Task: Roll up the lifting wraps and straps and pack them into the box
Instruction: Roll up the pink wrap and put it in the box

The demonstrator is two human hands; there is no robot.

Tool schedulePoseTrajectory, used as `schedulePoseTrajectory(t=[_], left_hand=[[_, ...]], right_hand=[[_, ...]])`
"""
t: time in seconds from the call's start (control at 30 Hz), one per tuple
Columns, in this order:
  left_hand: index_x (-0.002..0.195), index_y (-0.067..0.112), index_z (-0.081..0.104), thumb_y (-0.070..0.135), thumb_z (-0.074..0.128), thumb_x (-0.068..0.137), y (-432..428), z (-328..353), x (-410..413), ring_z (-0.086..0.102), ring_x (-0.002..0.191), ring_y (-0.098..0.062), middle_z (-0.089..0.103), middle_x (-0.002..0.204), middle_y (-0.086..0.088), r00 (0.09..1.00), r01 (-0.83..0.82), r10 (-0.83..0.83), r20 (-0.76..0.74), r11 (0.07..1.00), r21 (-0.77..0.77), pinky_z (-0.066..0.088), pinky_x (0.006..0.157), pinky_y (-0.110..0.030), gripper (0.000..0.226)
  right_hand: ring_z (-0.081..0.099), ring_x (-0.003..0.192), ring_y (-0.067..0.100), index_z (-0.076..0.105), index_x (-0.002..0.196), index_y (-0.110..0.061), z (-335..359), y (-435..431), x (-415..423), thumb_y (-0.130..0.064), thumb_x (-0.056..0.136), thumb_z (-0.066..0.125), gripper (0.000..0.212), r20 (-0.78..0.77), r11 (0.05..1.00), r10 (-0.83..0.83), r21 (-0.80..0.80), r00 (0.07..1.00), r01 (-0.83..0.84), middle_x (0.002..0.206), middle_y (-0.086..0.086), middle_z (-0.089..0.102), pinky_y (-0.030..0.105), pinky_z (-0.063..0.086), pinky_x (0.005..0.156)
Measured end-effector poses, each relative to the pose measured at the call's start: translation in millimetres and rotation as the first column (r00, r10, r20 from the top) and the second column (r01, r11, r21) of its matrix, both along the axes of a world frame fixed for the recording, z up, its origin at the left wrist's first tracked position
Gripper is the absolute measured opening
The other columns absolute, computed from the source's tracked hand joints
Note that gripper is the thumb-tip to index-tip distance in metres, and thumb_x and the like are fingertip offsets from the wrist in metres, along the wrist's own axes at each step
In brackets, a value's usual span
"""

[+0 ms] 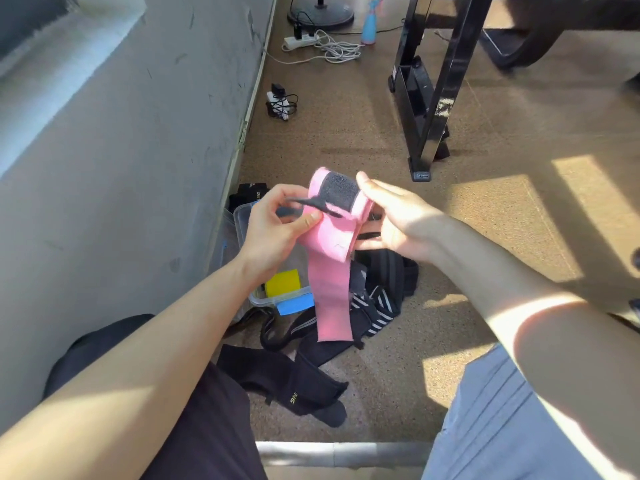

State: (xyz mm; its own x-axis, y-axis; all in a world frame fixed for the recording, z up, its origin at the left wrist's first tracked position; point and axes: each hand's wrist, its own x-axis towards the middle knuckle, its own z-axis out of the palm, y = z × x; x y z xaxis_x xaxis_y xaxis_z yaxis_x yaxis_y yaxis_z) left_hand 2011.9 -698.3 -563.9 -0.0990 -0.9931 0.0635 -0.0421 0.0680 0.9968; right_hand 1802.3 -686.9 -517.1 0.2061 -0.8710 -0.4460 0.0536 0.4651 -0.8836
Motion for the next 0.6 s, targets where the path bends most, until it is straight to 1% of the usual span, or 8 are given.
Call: schedulePoseTrajectory(t=[0.03,0.1,0.13,0.2,0.33,0.4,0.5,0.6], left_hand=[[0.105,0.020,0.067,0.001,0.077,0.087,-0.5,0.1,-0.2,0.069,0.094,-0.017,0.071,0.109,-0.009,1.000,0.003,-0.003,-0.019,1.000,0.021,0.056,0.076,-0.031,0.028],[0.111,0.020,0.069,0.003,0.073,0.092,-1.0,2.2,-1.0,0.070,0.097,-0.013,0.075,0.104,0.001,0.997,0.029,-0.020,-0.079,0.993,0.113,0.056,0.078,-0.028,0.026],[0.113,0.017,0.070,0.005,0.070,0.094,-1.5,3.2,-1.1,0.071,0.095,-0.011,0.076,0.103,0.003,0.994,0.059,-0.044,-0.101,0.986,0.156,0.057,0.078,-0.026,0.022],[0.113,0.010,0.072,0.008,0.065,0.098,-1.9,3.3,-2.0,0.072,0.093,-0.011,0.078,0.102,0.001,0.988,0.124,-0.102,-0.116,0.973,0.197,0.057,0.079,-0.026,0.017],[0.111,0.004,0.071,0.004,0.062,0.099,-1.5,3.1,-1.6,0.072,0.084,-0.011,0.078,0.093,0.001,0.985,0.131,-0.103,-0.135,0.968,0.216,0.057,0.074,-0.024,0.015],[0.115,0.002,0.070,0.003,0.061,0.098,-1.7,3.6,-1.0,0.072,0.083,-0.012,0.077,0.094,-0.001,0.986,0.117,-0.085,-0.145,0.965,0.234,0.057,0.072,-0.025,0.018],[0.121,0.004,0.068,0.002,0.061,0.098,-3.1,4.0,1.7,0.072,0.083,-0.013,0.076,0.099,-0.003,0.981,0.108,-0.059,-0.187,0.958,0.267,0.057,0.068,-0.024,0.024],[0.112,0.019,0.067,0.001,0.060,0.098,-1.9,7.2,2.2,0.070,0.081,-0.015,0.073,0.103,-0.006,0.980,0.112,-0.062,-0.190,0.958,0.265,0.056,0.065,-0.027,0.024]], right_hand=[[0.072,0.109,0.031,0.059,0.130,-0.025,-0.5,0.9,-1.7,-0.037,0.101,0.060,0.030,0.002,0.997,0.042,-0.057,0.999,-0.042,0.129,0.008,0.065,0.058,0.057,0.093],[0.070,0.114,0.030,0.054,0.137,-0.028,-0.2,3.4,-4.9,-0.012,0.097,0.067,0.046,-0.020,0.984,0.070,-0.162,0.997,-0.072,0.134,0.006,0.058,0.056,0.059,0.089],[0.068,0.115,0.029,0.054,0.137,-0.027,-1.7,3.7,-5.7,-0.001,0.092,0.069,0.054,-0.045,0.977,0.060,-0.202,0.997,-0.068,0.135,0.006,0.055,0.056,0.060,0.087],[0.068,0.114,0.030,0.057,0.132,-0.024,-3.1,4.1,-4.6,0.007,0.087,0.072,0.057,-0.080,0.966,0.029,-0.253,0.996,-0.048,0.133,0.005,0.054,0.055,0.062,0.082],[0.068,0.108,0.026,0.062,0.118,-0.018,-5.2,1.3,-7.8,-0.008,0.069,0.086,0.056,-0.145,0.951,-0.007,-0.305,0.989,-0.038,0.118,0.008,0.062,0.042,0.064,0.079],[0.068,0.099,0.022,0.064,0.112,-0.017,-6.1,-1.6,-10.6,-0.015,0.063,0.087,0.054,-0.158,0.946,-0.040,-0.325,0.987,-0.013,0.111,0.008,0.063,0.037,0.063,0.075],[0.070,0.087,0.018,0.066,0.110,-0.016,-12.5,-6.9,-11.7,-0.007,0.078,0.083,0.037,-0.132,0.932,-0.112,-0.359,0.985,0.058,0.103,0.010,0.068,0.037,0.061,0.077],[0.070,0.086,0.020,0.062,0.124,-0.014,-15.4,-13.2,-11.7,-0.009,0.098,0.065,0.027,-0.108,0.947,-0.183,-0.286,0.977,0.146,0.108,0.013,0.069,0.034,0.060,0.076]])
